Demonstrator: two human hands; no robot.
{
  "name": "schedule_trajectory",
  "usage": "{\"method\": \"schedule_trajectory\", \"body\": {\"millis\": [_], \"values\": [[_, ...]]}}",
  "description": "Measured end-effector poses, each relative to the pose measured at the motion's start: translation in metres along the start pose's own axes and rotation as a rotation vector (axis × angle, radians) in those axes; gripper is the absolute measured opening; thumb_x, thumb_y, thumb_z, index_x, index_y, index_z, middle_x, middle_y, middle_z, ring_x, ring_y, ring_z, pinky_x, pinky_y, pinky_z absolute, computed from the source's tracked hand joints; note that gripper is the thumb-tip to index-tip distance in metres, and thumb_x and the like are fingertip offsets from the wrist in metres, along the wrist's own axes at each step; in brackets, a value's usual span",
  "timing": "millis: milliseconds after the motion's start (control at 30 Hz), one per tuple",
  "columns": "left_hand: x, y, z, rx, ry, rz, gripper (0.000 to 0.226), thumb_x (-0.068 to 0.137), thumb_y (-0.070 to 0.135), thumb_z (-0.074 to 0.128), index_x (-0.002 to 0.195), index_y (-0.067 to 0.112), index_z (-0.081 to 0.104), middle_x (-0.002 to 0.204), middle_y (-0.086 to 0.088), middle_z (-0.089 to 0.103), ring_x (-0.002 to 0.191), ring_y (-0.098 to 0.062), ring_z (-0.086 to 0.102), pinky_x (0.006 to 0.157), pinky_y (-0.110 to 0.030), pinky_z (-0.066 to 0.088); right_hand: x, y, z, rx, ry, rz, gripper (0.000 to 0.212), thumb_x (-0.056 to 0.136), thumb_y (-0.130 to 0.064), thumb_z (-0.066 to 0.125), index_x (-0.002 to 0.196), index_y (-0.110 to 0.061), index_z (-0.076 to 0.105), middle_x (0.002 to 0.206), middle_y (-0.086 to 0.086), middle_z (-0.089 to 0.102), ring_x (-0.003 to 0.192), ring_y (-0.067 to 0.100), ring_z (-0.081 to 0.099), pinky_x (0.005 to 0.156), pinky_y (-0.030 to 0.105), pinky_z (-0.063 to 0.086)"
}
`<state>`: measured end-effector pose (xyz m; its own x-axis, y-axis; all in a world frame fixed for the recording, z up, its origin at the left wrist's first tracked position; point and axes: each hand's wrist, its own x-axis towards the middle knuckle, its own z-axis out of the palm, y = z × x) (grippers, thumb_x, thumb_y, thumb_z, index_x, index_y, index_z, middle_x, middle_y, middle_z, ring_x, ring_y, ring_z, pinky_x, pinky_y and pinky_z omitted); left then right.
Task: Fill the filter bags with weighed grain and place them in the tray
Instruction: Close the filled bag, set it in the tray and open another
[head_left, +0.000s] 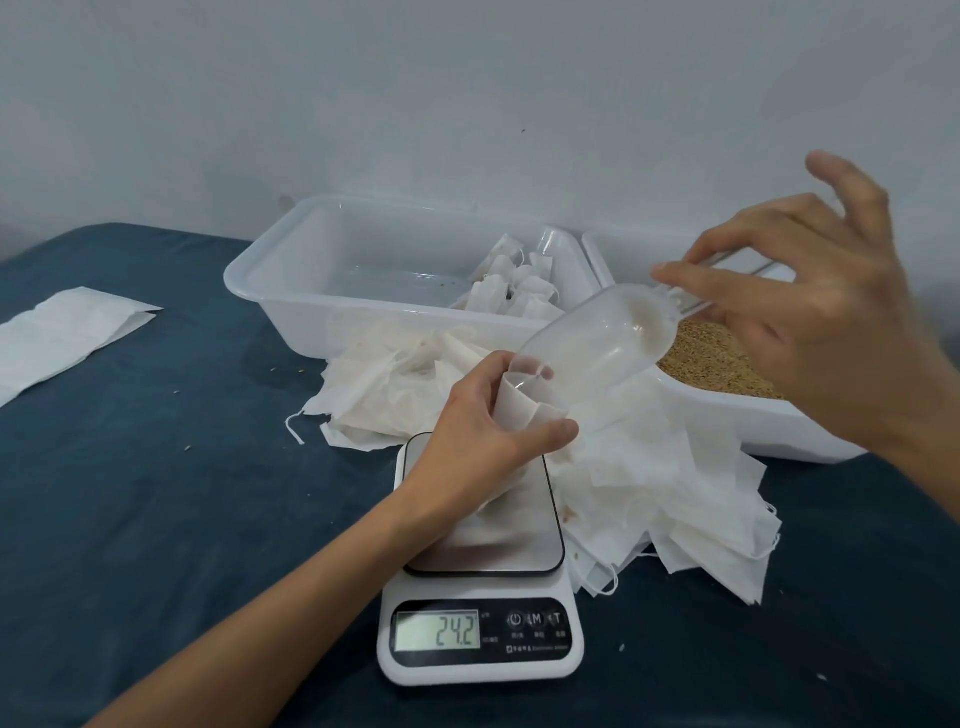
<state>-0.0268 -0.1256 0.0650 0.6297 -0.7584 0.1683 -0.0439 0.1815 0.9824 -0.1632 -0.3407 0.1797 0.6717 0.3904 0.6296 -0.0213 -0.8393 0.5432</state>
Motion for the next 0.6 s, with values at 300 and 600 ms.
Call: {"method": "schedule_trajectory", "body": {"millis": [300, 600], "values": [[0.000, -0.002, -0.001, 0.013, -0.007, 0.000, 0.044, 0.072, 0.020, 0.083, 0.111, 0.022, 0.062, 0.080, 0.004, 0.074, 0.071, -0.011, 0.065, 0.067, -0.021, 0.050, -0.005, -0.003, 0.001, -0.003, 0.051, 0.038, 0.030, 0.092, 0.005, 0.068, 0.116, -0.012, 0.077, 0.107, 0.012, 0.071, 0.096, 0.034, 0.061, 0.116, 0.058, 0.024], [0.001, -0.004, -0.001, 0.057, 0.017, 0.010, 0.044, 0.072, 0.023, 0.083, 0.111, 0.022, 0.065, 0.087, 0.004, 0.071, 0.074, -0.011, 0.065, 0.067, -0.023, 0.051, -0.035, 0.009, 0.019, 0.437, -0.234, 0.604, 0.034, 0.084, -0.013, 0.079, 0.115, -0.026, 0.072, 0.107, -0.007, 0.065, 0.103, 0.015, 0.057, 0.104, 0.033, 0.036]]}}
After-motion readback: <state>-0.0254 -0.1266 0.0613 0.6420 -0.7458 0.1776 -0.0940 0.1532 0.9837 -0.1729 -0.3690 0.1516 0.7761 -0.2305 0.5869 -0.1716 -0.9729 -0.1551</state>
